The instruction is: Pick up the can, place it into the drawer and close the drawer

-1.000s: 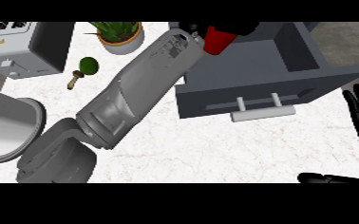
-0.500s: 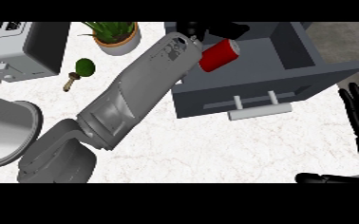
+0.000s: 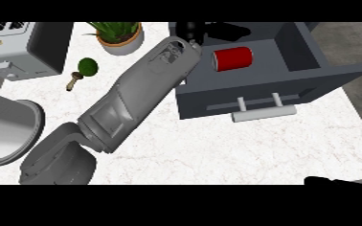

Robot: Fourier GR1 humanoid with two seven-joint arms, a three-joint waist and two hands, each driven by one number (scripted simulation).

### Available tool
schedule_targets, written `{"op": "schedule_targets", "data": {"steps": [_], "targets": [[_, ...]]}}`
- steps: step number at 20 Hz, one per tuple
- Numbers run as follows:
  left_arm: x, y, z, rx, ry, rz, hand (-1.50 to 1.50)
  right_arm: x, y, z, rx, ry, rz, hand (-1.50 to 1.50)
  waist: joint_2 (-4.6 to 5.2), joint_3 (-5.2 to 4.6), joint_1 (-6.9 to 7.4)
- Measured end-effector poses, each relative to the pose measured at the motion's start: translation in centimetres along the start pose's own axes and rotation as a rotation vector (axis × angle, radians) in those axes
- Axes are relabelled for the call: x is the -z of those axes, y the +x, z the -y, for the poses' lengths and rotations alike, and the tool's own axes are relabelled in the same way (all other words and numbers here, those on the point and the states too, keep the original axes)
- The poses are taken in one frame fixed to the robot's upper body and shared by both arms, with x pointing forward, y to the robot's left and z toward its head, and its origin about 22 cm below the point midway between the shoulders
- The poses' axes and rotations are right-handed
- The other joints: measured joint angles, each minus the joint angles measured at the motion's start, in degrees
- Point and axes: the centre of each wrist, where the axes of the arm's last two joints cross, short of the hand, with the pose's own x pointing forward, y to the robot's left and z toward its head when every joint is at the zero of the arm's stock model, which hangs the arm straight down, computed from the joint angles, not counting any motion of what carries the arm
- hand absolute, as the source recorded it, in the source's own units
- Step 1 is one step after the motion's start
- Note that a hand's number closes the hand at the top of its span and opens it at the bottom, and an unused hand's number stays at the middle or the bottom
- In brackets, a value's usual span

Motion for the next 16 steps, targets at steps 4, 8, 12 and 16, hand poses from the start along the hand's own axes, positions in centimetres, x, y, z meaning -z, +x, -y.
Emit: {"op": "schedule_targets", "data": {"steps": [4,8,12,16], "targets": [[0.1,0.5,0.0,-0.035,-0.003,-0.006,-1.50,0.4,1.0,-0.2,-0.106,0.036,0.053,-1.50,-0.06,-0.02,0.63],[0.1,1.1,0.1,-0.080,0.010,-0.002,-1.50,1.0,1.7,-0.7,-0.202,0.069,0.100,-1.50,-0.13,-0.03,1.14],[0.0,2.1,0.4,-0.108,0.021,0.017,-1.50,1.3,1.8,-1.3,-0.333,0.090,0.119,-1.50,-0.50,-0.05,2.51],[-0.1,2.9,0.6,-0.115,0.021,0.029,-1.50,2.3,0.9,-2.2,-0.489,0.130,0.120,-1.50,-0.82,-0.06,4.23]]}}
